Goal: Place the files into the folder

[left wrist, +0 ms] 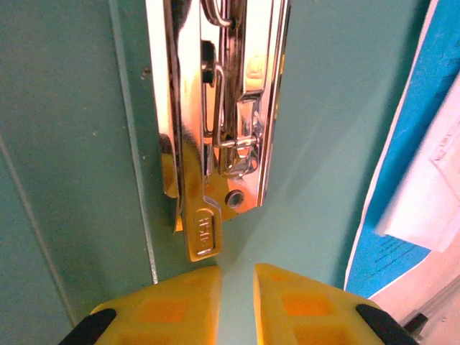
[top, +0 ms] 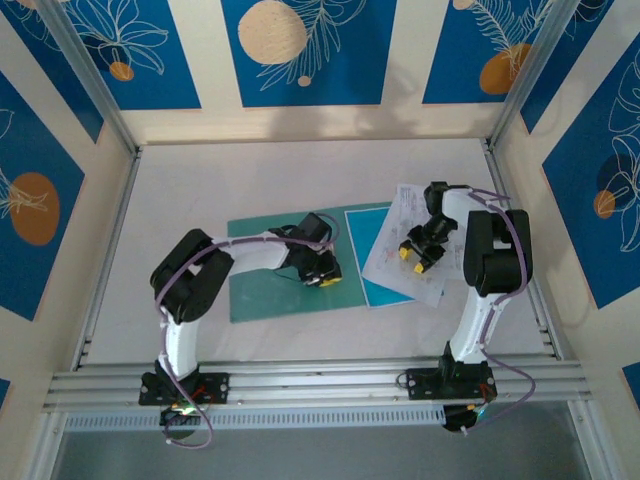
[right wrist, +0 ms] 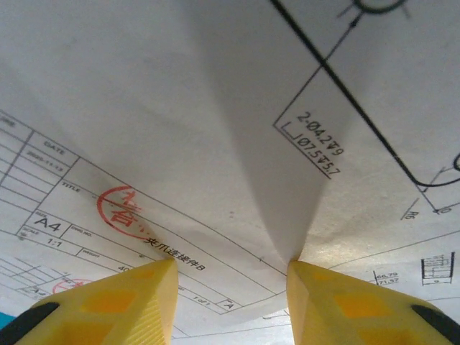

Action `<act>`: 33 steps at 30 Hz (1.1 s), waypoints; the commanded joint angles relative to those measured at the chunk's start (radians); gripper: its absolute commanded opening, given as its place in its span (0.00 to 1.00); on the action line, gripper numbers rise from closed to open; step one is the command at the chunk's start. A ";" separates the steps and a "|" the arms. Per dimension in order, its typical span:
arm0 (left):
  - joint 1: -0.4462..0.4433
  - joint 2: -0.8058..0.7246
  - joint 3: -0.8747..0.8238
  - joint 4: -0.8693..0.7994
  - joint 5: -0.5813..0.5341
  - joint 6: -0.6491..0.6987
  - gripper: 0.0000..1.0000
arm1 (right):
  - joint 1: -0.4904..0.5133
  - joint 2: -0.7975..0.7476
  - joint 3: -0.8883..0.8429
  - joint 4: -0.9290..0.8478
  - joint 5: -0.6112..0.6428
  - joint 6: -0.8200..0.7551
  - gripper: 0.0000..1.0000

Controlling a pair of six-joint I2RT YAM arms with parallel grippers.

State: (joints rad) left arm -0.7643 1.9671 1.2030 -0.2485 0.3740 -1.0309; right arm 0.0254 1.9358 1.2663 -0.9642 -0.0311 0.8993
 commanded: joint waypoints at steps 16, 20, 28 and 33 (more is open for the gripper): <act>-0.020 0.035 0.316 -0.183 -0.038 0.113 0.26 | 0.036 -0.133 0.063 -0.038 -0.001 -0.047 0.46; -0.041 0.127 0.430 -0.148 0.048 0.126 0.29 | -0.047 -0.141 0.068 -0.030 -0.014 -0.084 0.46; -0.086 0.309 0.605 -0.048 0.149 0.134 0.35 | -0.219 -0.093 0.079 -0.018 -0.027 -0.134 0.45; -0.096 0.365 0.639 -0.010 0.151 0.117 0.36 | -0.280 -0.049 0.090 -0.024 0.009 -0.157 0.45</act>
State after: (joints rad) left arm -0.8543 2.3161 1.7966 -0.2981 0.4934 -0.9104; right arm -0.2348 1.8587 1.3296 -0.9619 -0.0303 0.7746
